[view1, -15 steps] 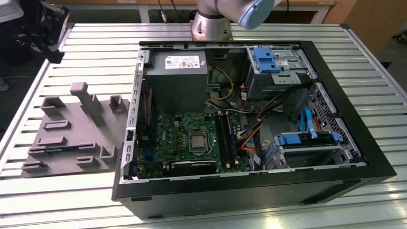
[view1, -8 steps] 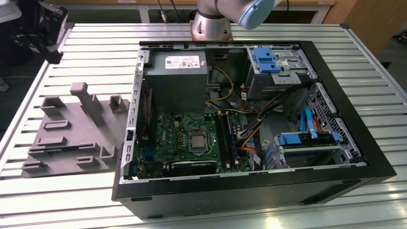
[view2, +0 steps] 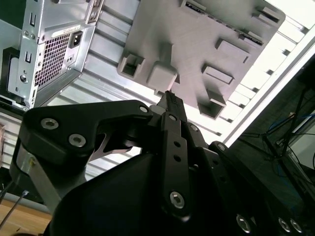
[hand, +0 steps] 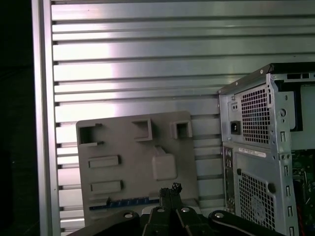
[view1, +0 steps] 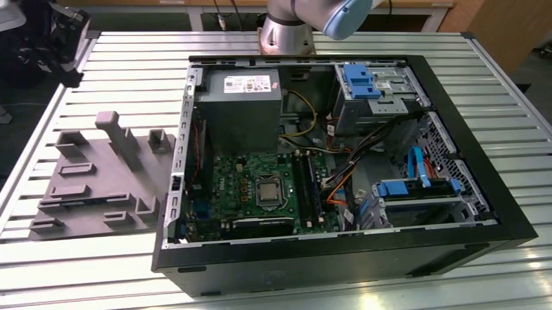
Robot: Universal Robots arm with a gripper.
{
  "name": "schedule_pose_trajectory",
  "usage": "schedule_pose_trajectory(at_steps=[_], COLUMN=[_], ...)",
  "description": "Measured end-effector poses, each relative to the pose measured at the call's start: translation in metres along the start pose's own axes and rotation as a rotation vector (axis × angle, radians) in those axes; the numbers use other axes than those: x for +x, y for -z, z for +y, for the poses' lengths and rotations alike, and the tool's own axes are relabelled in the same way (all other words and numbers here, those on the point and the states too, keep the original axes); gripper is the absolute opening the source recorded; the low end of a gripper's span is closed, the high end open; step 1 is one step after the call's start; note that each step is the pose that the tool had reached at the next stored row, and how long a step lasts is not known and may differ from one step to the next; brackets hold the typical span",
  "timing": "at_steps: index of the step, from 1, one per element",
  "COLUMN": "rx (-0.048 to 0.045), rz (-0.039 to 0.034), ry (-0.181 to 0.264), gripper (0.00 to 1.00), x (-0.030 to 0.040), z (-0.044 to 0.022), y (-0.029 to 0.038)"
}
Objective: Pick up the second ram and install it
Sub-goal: 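Reach for the second ram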
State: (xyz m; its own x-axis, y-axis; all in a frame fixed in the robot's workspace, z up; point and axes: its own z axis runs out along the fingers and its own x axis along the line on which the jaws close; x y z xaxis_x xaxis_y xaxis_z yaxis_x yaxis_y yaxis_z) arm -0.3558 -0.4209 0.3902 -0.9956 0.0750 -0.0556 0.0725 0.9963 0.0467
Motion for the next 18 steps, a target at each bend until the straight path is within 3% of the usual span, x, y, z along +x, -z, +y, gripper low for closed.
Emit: schedule_pose_trajectory(at_steps=[18], rx=[0.0000], rz=[0.0000], ry=[0.000], gripper=[0.11], x=[0.0051], z=[-0.0040], y=[-0.0005])
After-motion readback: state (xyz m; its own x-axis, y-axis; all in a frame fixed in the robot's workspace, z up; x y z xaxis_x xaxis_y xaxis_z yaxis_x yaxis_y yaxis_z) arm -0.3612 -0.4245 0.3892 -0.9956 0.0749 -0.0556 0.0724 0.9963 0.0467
